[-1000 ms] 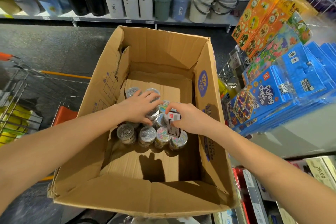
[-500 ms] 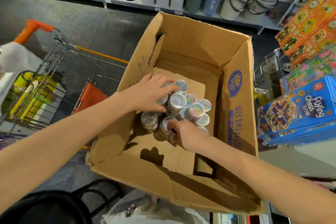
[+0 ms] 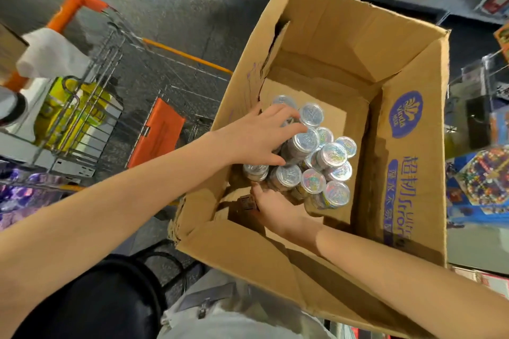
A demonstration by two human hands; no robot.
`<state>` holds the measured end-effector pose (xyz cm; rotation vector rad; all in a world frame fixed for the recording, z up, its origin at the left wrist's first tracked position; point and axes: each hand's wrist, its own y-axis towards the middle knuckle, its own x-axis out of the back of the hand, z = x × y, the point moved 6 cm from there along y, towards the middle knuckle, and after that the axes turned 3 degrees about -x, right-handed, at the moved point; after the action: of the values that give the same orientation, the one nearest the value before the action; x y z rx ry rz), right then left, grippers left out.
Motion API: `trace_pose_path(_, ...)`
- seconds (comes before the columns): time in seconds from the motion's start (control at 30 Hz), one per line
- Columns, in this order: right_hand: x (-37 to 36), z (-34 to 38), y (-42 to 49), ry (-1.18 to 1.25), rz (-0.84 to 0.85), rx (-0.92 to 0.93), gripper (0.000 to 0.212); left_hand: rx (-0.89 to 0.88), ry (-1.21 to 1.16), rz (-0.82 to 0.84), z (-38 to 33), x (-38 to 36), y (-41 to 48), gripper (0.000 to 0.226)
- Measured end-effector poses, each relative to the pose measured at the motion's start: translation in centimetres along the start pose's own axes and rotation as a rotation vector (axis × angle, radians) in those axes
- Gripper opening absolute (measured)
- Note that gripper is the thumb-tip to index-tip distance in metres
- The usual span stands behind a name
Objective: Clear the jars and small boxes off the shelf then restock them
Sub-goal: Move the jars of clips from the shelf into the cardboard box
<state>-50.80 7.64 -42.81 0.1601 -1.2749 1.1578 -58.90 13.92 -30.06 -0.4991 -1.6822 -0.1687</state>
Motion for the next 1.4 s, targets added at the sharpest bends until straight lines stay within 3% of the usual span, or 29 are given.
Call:
trace_pose_path(0.13,-0.5,-0.6,0.4,-0.148,-0.011,0.025,0.06,-0.018,0.022,0.017,-0.2,-0.4,0.0,0.074)
trace_pose_path(0.27,-0.2,-1.3,0.2,-0.351,-0.015,0.023,0.034,-0.043,0.03,0.004,-0.4,-0.6,0.2,0.071)
trace_pose_path(0.4,-0.9,-2.0,-0.1,-0.416,0.025,-0.014,0.031,-0.05,0.031,0.009,-0.4,-0.7,0.1,0.069)
trace_pose_path(0.7,-2.3,-0.2,0.6,-0.38,-0.004,-0.022,0.034,-0.068,0.051,0.052,-0.5,-1.3,0.1,0.067)
trace_pose_path(1.07,-1.2,-1.5,0.2,-0.1,0.143,-0.232,0.049,-0.096,0.075,0.125,-0.9,-2.0,0.1,0.07)
trace_pose_path(1.23,2.1,-2.1,-1.4,-0.042,0.153,-0.241,0.055,-0.122,0.08,0.146,-1.7,-1.7,0.1,0.07)
trace_pose_path(1.4,8.6,-5.1,-4.3,0.078,-0.094,-0.397,0.048,-0.124,-0.051,0.064,-3.3,1.8,1.5,0.059)
